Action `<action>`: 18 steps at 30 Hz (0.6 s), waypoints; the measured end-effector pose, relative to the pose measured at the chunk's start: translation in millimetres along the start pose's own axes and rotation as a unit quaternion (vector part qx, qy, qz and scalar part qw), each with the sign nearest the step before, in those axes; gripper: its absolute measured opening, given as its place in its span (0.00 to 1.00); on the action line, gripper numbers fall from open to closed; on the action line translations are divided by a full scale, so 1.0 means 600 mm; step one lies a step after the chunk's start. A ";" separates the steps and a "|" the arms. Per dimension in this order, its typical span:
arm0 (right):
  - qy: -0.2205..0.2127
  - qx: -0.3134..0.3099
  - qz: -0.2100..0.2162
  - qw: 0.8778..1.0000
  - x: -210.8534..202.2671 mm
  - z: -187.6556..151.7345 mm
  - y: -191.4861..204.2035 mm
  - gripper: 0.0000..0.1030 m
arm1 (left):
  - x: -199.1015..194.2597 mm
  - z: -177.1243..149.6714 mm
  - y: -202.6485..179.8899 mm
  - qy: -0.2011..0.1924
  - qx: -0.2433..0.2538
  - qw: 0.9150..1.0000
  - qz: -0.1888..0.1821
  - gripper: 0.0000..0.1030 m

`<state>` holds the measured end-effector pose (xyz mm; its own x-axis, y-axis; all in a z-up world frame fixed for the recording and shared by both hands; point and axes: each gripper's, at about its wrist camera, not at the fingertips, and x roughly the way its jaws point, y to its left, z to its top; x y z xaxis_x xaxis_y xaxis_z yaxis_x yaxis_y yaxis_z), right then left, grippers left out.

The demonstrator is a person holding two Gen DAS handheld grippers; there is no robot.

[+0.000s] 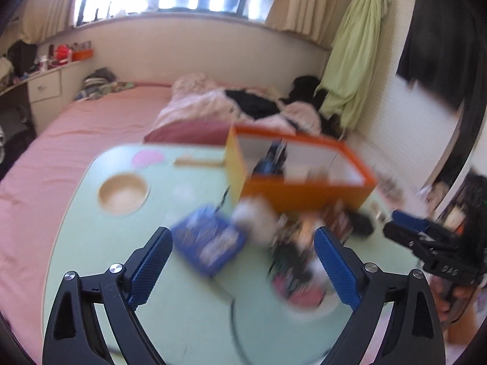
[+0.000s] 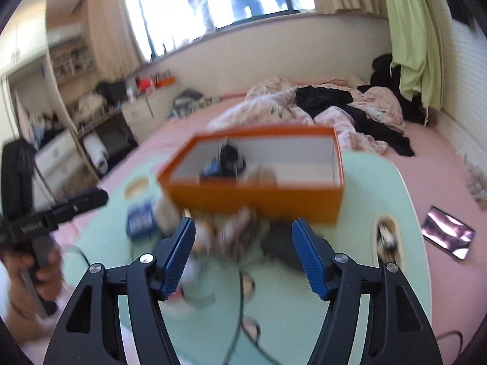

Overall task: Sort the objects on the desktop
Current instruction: 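Lower the lace cloth and fur ball into the box and open both tools, then reach to the blue tin and grasp it with the left tool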

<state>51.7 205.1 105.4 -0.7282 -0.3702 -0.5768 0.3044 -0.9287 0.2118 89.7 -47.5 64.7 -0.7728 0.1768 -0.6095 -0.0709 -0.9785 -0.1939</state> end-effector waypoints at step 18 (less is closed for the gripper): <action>0.111 -0.050 -0.087 0.989 0.077 -0.088 0.013 1.00 | 0.074 -0.084 -0.009 0.087 0.064 0.990 0.090 1.00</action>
<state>53.2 181.8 38.6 -0.6262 -0.1807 -0.7585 0.2532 -0.9672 0.0214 87.5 -29.3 0.0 -0.6605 0.0034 -0.7508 -0.0303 -0.9993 0.0221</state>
